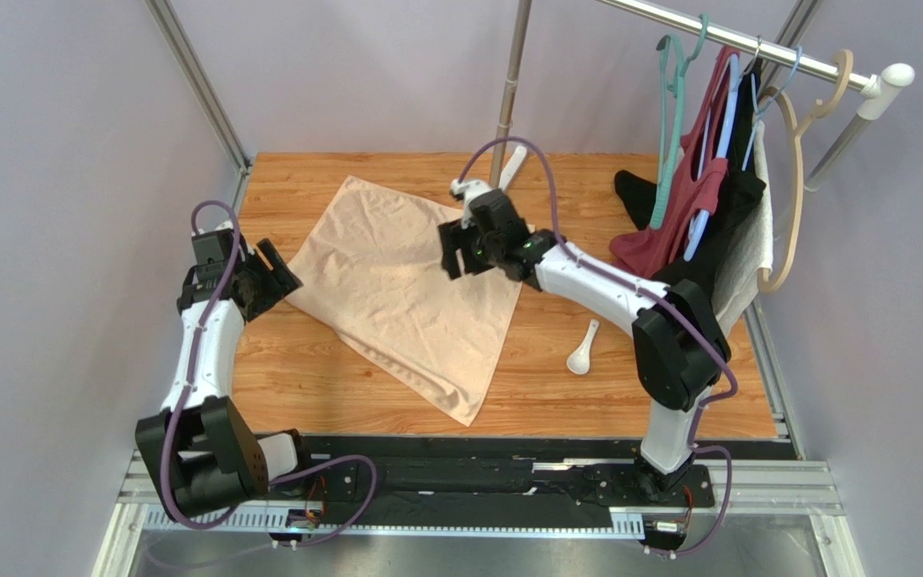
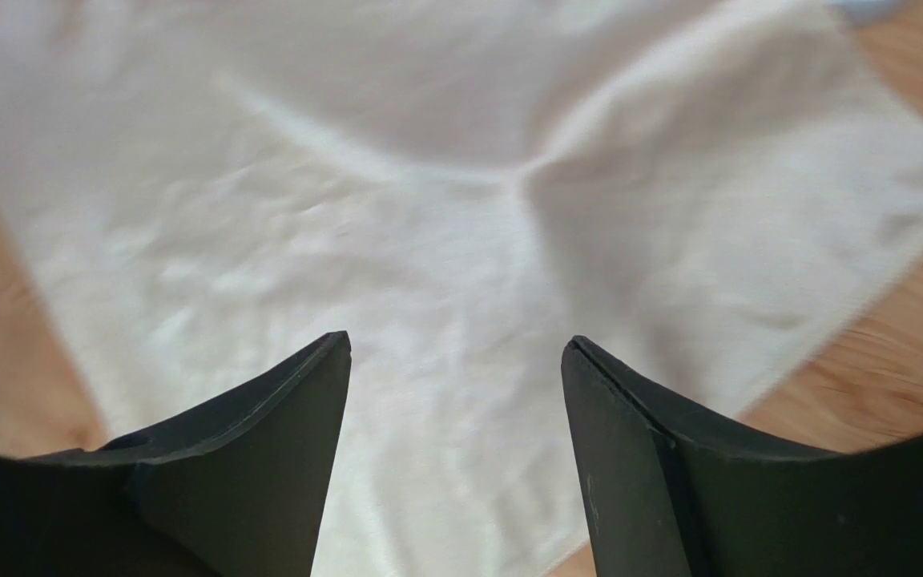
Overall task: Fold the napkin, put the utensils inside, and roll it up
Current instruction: Flatten the napkin out
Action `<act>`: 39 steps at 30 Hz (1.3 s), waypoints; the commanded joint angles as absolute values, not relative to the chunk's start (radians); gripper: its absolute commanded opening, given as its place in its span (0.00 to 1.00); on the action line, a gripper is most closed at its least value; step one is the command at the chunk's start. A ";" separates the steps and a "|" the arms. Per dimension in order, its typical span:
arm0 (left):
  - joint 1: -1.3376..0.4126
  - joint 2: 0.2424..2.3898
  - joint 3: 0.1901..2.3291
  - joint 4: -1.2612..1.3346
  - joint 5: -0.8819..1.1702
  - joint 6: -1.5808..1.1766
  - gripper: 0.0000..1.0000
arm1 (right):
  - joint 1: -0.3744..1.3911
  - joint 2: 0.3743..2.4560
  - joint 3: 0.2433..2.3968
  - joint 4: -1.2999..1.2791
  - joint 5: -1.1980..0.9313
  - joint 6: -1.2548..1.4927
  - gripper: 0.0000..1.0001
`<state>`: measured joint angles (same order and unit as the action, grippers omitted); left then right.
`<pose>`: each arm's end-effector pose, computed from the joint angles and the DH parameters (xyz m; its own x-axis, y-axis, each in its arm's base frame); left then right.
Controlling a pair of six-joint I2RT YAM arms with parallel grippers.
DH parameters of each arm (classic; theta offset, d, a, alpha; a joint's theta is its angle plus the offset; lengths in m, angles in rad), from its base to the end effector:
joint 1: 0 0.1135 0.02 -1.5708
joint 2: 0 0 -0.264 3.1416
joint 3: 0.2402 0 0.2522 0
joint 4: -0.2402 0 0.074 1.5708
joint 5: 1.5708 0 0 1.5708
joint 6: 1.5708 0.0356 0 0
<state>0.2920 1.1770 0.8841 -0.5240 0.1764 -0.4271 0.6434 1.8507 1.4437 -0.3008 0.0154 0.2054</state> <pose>0.2366 0.0646 0.2645 -0.5657 -0.5959 -0.5700 -0.4424 0.8027 -0.4000 0.3403 0.2545 0.2541 -0.6297 -0.2172 -0.7459 -0.4720 0.8696 0.1452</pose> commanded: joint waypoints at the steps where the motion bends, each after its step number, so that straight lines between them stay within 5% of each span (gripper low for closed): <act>1: 0.298 1.284 0.902 -0.494 0.176 -0.462 0.75 | 0.785 1.787 1.382 -0.209 -0.116 0.251 0.69; 18: 0.304 1.638 1.040 -0.443 0.213 -0.454 0.63 | 1.060 1.795 1.255 -0.083 -0.227 0.299 0.68; 25: 0.304 1.710 1.107 -0.463 0.215 -0.422 0.46 | 1.101 1.913 1.354 -0.071 -0.271 0.293 0.66; 29: 0.305 1.726 1.134 -0.471 0.256 -0.407 0.16 | 1.106 1.993 1.420 -0.066 -0.279 0.288 0.66; 32: 0.302 1.698 1.132 -0.463 0.281 -0.405 0.04 | 1.108 2.046 1.446 -0.069 -0.276 0.285 0.64; 39: 0.304 1.681 1.143 -0.459 0.337 -0.410 0.00 | 1.109 2.118 1.499 -0.078 -0.186 0.279 0.64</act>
<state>0.2970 1.7283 1.1000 -0.4759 0.2790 -0.4175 1.1057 2.0972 1.4395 -0.1070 -0.2527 0.2977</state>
